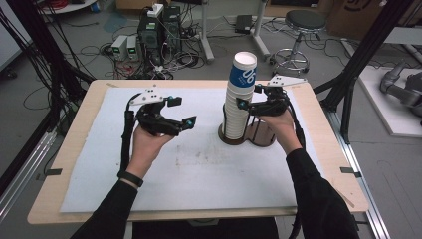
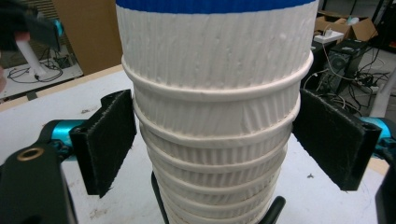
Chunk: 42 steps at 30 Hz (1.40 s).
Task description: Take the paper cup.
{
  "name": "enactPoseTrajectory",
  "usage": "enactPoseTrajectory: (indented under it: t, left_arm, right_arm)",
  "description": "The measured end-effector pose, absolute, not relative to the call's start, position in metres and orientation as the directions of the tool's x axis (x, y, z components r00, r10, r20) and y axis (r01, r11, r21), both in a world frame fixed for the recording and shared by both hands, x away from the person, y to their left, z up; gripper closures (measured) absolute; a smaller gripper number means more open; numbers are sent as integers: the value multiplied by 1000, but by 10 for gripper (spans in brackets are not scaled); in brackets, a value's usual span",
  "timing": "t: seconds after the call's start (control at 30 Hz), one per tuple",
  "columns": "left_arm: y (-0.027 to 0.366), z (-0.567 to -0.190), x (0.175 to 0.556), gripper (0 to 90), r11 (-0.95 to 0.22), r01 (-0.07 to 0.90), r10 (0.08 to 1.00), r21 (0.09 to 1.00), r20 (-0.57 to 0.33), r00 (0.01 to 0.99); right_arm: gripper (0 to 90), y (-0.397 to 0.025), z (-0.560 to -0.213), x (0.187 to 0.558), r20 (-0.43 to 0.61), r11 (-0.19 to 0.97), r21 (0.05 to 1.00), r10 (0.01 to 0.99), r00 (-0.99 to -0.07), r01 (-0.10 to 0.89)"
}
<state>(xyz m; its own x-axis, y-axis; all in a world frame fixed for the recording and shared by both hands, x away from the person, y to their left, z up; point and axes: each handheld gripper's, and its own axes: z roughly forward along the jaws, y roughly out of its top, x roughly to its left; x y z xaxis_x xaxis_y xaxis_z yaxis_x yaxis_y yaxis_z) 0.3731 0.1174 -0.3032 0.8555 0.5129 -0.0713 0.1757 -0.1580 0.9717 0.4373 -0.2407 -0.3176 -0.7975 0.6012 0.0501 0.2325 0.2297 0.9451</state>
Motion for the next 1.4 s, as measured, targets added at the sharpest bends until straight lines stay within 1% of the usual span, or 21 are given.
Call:
enactPoseTrajectory:
  t: [0.2, 0.3, 0.4, 0.47, 0.8, 0.97, 1.23, 1.4]
  left_arm:
    - [92, -278, 392, 99, -157, 171, 488, 973, -74, 870]
    - [80, -265, 401, 99, -130, 178, 467, 975, -98, 879]
    - [69, -255, 409, 99, -127, 170, 471, 977, -92, 877]
    - [57, -246, 418, 99, -112, 183, 461, 977, -112, 880]
    - [18, -230, 447, 101, -127, 188, 475, 974, -107, 873]
    - [8, -223, 456, 101, -113, 190, 469, 975, -117, 876]
    - [-6, -215, 465, 102, -143, 191, 451, 971, -108, 886]
    - [-8, -213, 467, 186, -135, 190, 425, 972, -116, 898]
  right_arm:
    - [146, -241, -317, 436, 48, 229, 945, 605, -795, 231]
    - [146, -241, -317, 436, 42, 232, 946, 604, -796, 226]
    - [147, -241, -317, 436, 42, 231, 947, 603, -797, 225]
    - [150, -241, -317, 436, 43, 229, 947, 605, -795, 226]
    - [157, -242, -316, 435, 43, 221, 950, 604, -796, 219]
    - [158, -243, -316, 434, 38, 223, 951, 604, -796, 215]
    - [169, -245, -315, 434, 34, 222, 953, 600, -799, 207]
    - [175, -246, -315, 434, 32, 223, 953, 599, -800, 204]
